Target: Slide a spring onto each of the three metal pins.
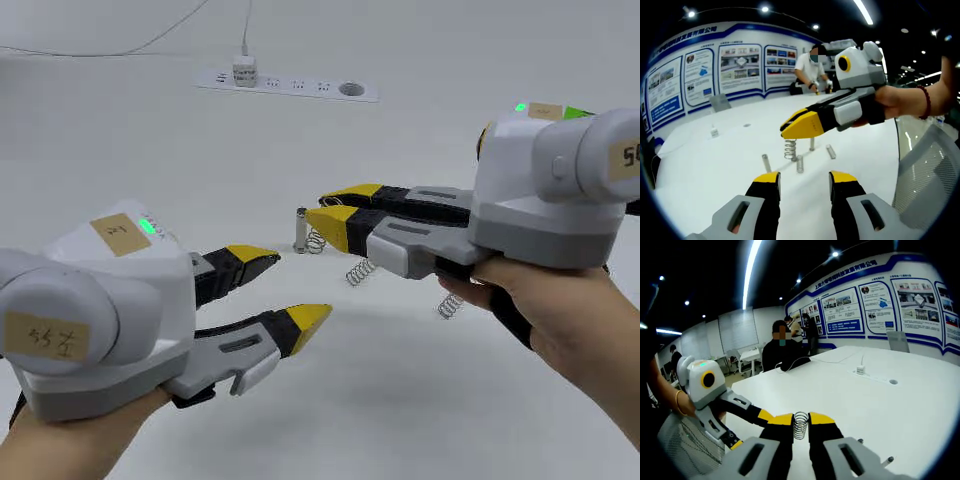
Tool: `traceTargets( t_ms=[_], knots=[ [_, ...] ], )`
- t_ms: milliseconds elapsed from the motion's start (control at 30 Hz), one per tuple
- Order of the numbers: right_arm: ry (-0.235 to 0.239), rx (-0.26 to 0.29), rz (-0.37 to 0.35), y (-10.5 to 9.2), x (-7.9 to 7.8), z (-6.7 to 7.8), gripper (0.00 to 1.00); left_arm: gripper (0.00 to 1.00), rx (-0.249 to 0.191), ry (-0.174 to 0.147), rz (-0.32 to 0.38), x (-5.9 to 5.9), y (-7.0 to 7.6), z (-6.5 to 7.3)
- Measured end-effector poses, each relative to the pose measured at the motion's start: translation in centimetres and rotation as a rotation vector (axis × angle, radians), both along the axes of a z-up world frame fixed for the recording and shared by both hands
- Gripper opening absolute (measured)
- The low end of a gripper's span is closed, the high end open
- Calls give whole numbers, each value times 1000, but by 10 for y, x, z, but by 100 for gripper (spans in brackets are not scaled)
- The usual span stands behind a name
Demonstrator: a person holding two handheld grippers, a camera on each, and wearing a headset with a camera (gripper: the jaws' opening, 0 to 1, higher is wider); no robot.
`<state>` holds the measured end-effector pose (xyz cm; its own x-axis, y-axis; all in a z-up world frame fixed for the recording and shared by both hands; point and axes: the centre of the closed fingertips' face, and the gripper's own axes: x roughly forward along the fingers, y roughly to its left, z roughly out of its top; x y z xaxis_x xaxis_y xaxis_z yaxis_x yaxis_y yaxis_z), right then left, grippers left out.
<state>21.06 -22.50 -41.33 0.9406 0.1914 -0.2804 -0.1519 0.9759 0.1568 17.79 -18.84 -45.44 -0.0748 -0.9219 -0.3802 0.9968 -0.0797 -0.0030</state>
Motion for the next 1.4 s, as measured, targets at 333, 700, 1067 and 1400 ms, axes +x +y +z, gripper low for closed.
traceTargets(
  t_ms=[333, 700, 1067, 1400],
  knots=[
    [-20, -33, -17, -16, 22, 0, 12, 50, 0, 13, 33, 6, 0, -4],
    [4, -78, -3, -26, 40, -10, 12, 58, 8, 31, 57, 9, 0, -8],
    [22, -103, -10, -36, 50, -20, 12, 62, 7, 47, 65, 12, 1, -8],
    [44, -114, -15, -40, 54, -28, 12, 66, 6, 58, 76, 13, 1, -8]
  ],
)
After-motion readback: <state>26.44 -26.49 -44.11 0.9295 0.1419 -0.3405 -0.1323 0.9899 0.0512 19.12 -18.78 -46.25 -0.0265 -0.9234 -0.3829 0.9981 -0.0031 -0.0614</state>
